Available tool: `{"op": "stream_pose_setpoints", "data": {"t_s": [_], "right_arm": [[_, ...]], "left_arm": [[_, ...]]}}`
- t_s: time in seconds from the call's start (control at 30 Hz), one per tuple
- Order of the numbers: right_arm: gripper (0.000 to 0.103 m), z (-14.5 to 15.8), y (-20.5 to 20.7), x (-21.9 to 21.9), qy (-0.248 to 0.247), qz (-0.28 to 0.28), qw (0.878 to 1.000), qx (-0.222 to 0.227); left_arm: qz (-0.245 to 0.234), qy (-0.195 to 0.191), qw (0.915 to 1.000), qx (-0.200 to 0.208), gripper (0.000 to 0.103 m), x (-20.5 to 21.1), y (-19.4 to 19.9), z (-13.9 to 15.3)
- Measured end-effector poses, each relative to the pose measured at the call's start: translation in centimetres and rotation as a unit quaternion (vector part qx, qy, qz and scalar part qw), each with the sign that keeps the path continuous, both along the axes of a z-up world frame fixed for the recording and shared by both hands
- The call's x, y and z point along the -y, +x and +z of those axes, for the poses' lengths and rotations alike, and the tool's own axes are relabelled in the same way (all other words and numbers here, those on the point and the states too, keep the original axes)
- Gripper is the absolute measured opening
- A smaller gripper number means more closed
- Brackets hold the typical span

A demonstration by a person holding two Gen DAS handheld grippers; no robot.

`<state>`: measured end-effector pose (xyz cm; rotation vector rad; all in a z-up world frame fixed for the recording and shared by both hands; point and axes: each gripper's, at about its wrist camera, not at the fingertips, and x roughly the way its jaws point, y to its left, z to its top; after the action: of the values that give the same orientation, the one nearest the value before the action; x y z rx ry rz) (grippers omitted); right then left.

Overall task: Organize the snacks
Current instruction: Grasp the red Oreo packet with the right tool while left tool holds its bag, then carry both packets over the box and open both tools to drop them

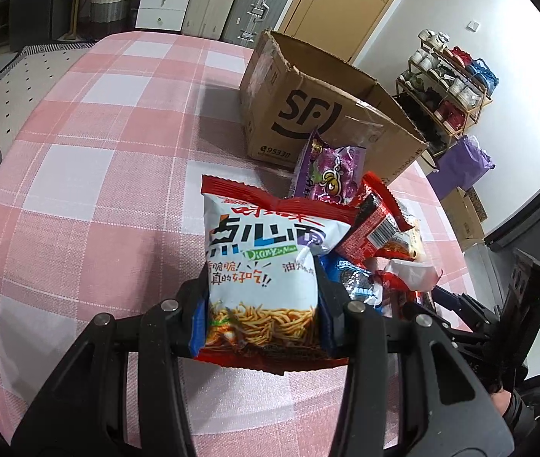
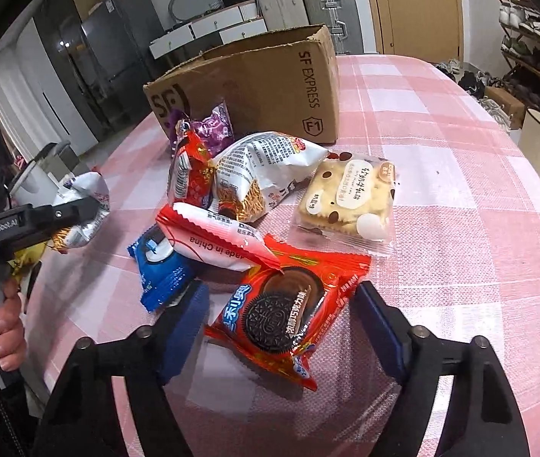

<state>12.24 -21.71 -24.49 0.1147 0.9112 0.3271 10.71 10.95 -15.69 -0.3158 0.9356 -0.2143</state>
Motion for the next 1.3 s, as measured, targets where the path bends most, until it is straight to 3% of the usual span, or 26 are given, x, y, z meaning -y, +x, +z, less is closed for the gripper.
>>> {"op": "stream_pose_setpoints", "data": {"t_s": [0.13, 0.27, 0.37, 0.93, 1.3], "right_arm": [[0.067, -0.1, -0.1, 0.2, 0.0, 0.002, 1.0, -0.002], [0.048, -0.1, -0.4, -0.2, -0.014, 0.021, 1.0, -0.003], [0.044, -0.1, -0.7, 0.0, -0.013, 0.03, 0.999, -0.003], [0.043, 2.7, -3.2, 2.7, 0.047, 0.012, 0.998, 0.042], [0.043, 6.1, -4.1, 3.8, 0.075, 0.01, 0.994, 0.083]], "left_arm": [[0.002, 0.0, 1.0, 0.007, 0.041, 0.0, -0.3, 0.5], [0.003, 0.003, 0.9999, 0.012, 0.041, 0.0, -0.9, 1.1], [0.005, 0.008, 0.9998, 0.02, 0.041, -0.1, -1.4, 1.7], [0.0, 0.017, 0.9988, 0.047, 0.042, 0.5, -3.9, 4.5], [-0.008, 0.026, 0.9982, 0.053, 0.042, 1.2, -4.4, 5.7]]}}
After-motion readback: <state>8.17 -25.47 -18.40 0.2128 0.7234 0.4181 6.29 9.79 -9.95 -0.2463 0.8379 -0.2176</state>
